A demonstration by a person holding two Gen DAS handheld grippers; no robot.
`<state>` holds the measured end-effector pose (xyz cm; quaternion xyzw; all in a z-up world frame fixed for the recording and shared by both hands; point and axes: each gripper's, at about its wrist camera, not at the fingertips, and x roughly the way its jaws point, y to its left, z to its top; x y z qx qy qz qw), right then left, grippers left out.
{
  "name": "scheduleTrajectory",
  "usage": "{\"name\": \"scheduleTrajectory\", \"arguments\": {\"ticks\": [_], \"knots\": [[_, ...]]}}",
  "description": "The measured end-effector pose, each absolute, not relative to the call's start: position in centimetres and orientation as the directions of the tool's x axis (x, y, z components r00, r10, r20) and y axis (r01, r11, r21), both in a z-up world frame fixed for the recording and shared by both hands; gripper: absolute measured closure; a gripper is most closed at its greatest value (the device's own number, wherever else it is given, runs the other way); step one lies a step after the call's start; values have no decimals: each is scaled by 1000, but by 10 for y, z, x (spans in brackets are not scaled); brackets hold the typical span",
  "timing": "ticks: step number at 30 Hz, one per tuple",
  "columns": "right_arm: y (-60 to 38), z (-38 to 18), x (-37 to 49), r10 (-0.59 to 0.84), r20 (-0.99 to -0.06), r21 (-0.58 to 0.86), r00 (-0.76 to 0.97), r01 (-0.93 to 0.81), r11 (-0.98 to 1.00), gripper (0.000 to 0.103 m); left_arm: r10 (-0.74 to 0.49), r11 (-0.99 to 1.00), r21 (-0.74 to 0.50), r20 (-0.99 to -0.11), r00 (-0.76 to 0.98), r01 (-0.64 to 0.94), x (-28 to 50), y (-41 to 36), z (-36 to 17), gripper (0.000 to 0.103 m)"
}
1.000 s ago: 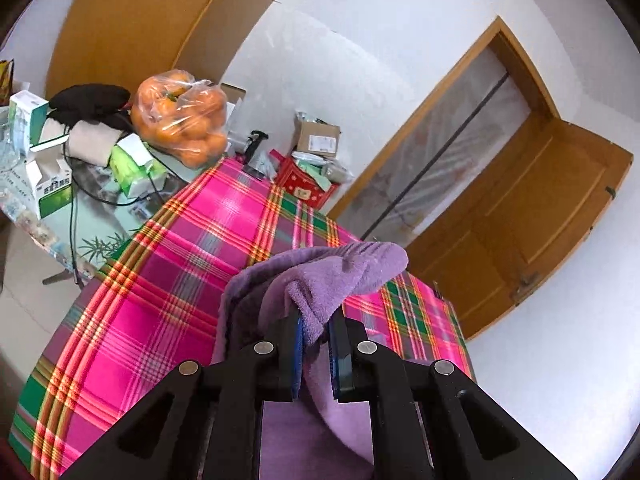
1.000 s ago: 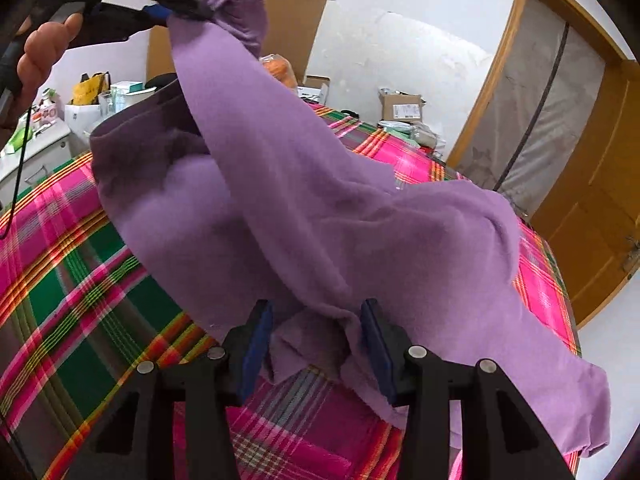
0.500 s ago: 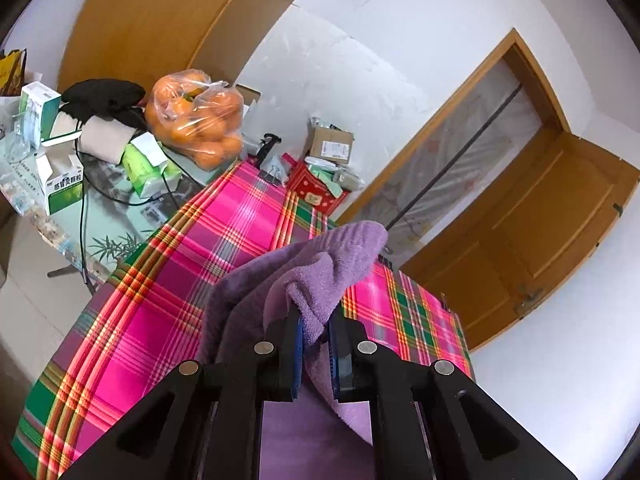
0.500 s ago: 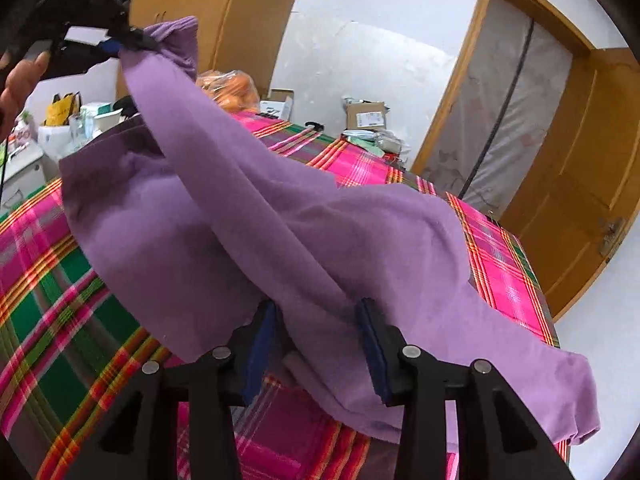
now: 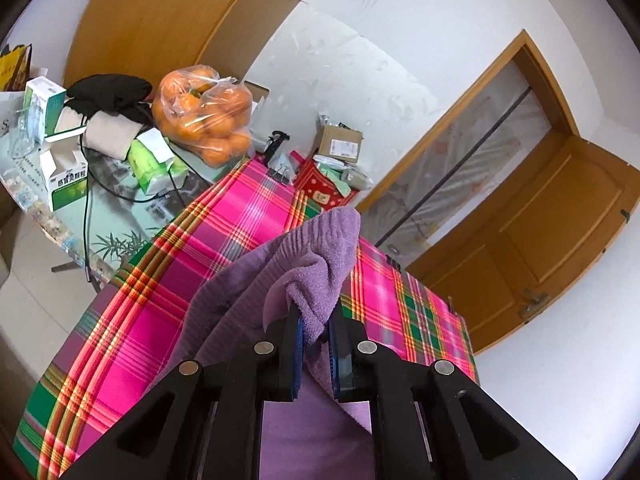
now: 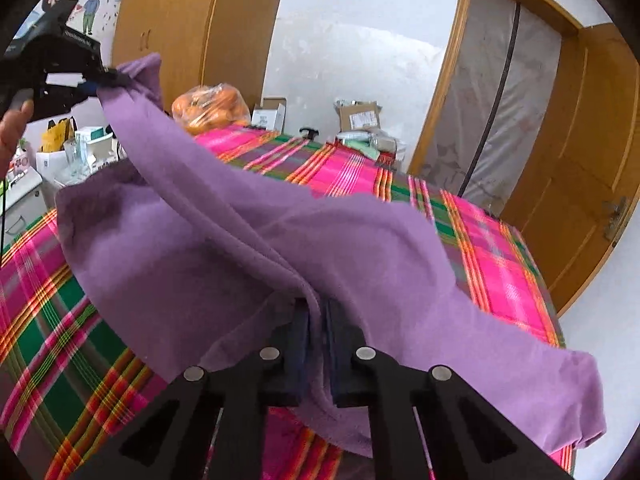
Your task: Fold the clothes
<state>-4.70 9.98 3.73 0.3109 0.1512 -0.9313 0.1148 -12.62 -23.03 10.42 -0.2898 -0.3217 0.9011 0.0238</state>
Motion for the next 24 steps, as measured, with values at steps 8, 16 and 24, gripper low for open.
{"name": "scheduleTrajectory", "arguments": {"ticks": [8, 16, 24], "knots": [[111, 77, -72, -40, -504, -322, -863, 231, -918, 100, 234, -796, -588, -516, -824, 142, -137, -224, 103, 92], [120, 106, -107, 23, -416, -410, -909, 165, -897, 100, 250, -809, -574, -535, -807, 131, -157, -213, 99, 92], [118, 107, -154, 93, -374, -518, -923, 125, -846, 100, 245, -826, -548, -563, -789, 135, -182, -201, 94, 92]]}}
